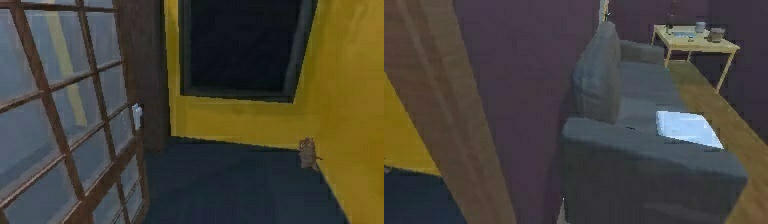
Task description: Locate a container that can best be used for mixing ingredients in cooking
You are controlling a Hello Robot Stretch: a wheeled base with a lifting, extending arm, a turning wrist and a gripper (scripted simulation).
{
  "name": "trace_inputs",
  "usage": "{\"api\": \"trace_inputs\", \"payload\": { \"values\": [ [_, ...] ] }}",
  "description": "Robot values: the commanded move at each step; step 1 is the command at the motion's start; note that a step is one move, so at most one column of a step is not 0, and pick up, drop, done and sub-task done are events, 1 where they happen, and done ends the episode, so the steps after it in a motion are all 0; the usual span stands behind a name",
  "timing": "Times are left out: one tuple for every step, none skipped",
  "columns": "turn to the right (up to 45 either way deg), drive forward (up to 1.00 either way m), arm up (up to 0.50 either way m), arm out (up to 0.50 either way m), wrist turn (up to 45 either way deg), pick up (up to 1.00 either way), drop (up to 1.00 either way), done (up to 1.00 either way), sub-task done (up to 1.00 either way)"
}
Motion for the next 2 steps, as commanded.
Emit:
{"api": "trace_inputs", "payload": {
  "values": [
    [0.0,1.00,0.00,0.00,0.0,0.00,0.00,0.00,0.00],
    [0.0,0.55,0.00,0.00,0.0,0.00,0.00,0.00,0.00]
  ]
}}
